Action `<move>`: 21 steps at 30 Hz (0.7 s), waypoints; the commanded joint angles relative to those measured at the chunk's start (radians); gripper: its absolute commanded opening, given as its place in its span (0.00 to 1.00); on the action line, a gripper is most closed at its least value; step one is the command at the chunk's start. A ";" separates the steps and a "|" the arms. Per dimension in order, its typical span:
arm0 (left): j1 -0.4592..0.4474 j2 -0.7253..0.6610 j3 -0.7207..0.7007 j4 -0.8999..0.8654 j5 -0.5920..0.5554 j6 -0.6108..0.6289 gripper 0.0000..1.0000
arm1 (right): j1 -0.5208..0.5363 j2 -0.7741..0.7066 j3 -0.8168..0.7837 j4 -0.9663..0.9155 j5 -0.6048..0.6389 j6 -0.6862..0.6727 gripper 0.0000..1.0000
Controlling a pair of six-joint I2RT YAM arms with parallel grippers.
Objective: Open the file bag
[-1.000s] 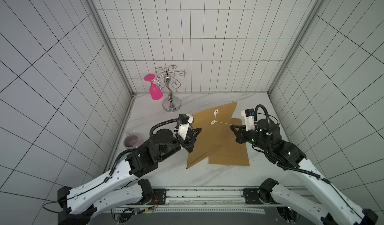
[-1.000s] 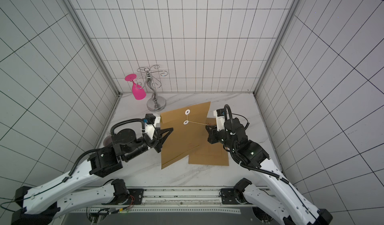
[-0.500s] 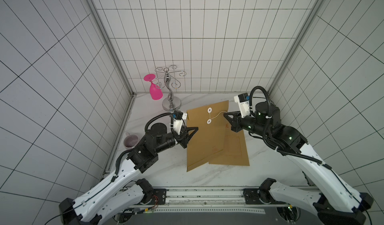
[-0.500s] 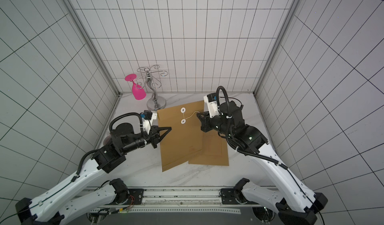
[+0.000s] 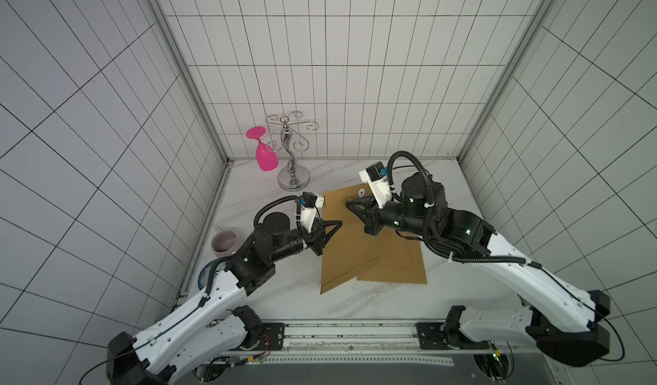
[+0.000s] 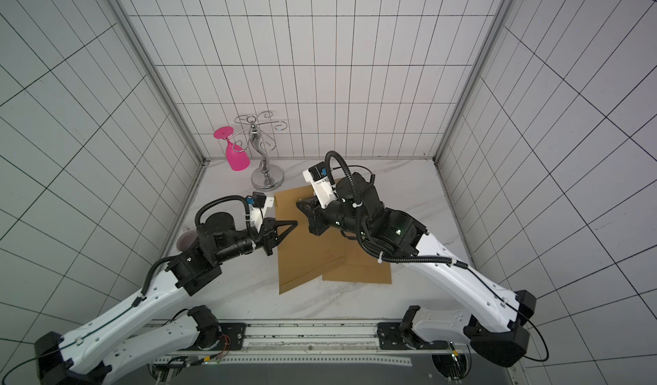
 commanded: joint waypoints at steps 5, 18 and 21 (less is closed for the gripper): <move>0.004 -0.001 -0.024 0.083 -0.011 -0.019 0.00 | 0.055 -0.003 -0.005 0.145 -0.051 0.030 0.00; 0.021 -0.024 -0.009 0.089 -0.027 -0.047 0.00 | 0.066 -0.212 -0.537 0.299 0.035 0.228 0.00; 0.024 -0.028 -0.011 0.088 -0.028 -0.049 0.00 | 0.044 -0.241 -0.617 0.301 0.050 0.254 0.00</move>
